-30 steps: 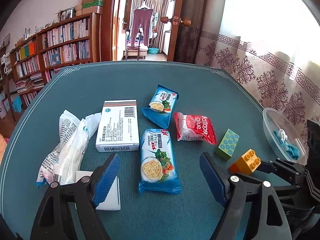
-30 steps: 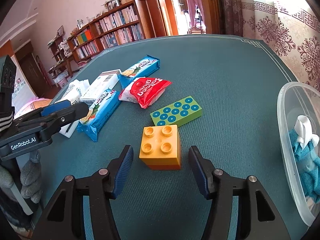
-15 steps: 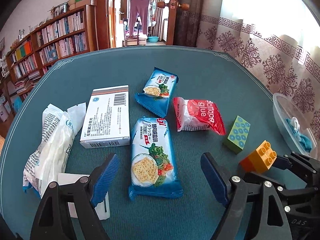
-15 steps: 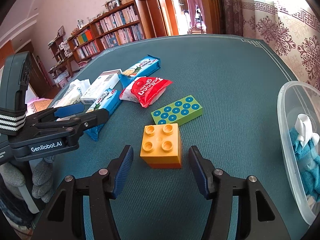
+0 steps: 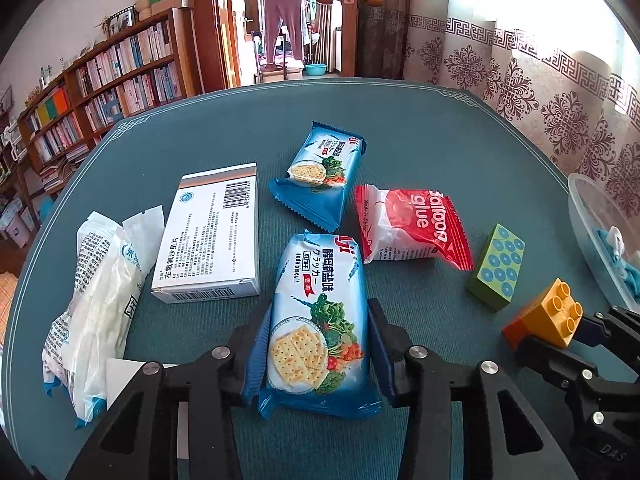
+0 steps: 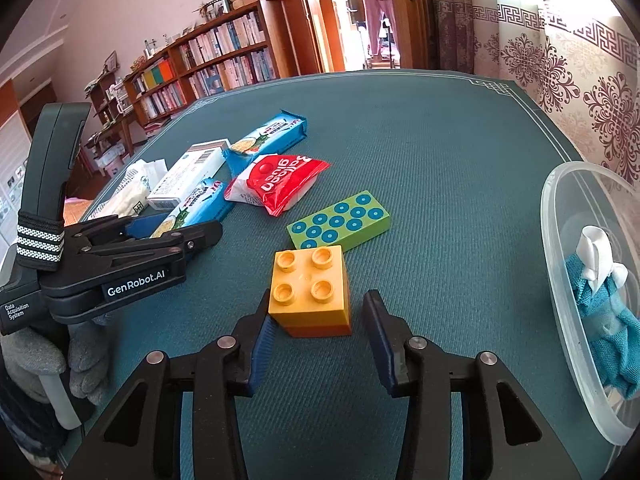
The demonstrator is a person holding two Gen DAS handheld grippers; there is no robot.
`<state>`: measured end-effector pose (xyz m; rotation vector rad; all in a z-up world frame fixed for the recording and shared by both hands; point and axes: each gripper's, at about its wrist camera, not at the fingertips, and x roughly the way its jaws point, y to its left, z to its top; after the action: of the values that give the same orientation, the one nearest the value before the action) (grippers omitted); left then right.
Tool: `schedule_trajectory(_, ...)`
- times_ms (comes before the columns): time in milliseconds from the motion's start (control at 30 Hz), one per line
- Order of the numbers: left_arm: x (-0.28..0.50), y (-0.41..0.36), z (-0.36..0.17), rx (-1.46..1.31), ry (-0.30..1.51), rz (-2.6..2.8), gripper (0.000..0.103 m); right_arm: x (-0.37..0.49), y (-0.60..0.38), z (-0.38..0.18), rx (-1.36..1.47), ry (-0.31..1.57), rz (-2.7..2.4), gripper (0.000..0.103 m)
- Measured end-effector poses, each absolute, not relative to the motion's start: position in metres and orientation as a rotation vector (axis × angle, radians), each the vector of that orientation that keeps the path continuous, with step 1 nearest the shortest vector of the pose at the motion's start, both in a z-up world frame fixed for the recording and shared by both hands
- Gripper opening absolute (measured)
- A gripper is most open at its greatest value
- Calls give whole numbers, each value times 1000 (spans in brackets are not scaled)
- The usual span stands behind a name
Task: Organize objects
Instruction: 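Grasp the blue cracker pack with left tool while right tool grasps the orange brick, then carry the orange brick with right tool into the bowl while left tool carries the cracker pack there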
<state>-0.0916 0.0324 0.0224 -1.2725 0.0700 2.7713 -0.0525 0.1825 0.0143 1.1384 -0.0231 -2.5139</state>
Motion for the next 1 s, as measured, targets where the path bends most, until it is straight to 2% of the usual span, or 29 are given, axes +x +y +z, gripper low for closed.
schedule_trajectory(133,-85,34,23,-1247,64,2787,43,-52,182,14,1139,-14,-2512,37)
schedule_trajectory(433,-69,39,29,-1176,82,2824,43,-50,182,15,1128,-6,-2508,34)
schedule_trajectory(600,-64,33,31,-1177,29,2839,43,-41,182,26,1062,18,-2525,34)
schedule_trajectory(1000,-54,37,31,-1197,-12,2808,43,-28,219,59,951,-56,-2622,34)
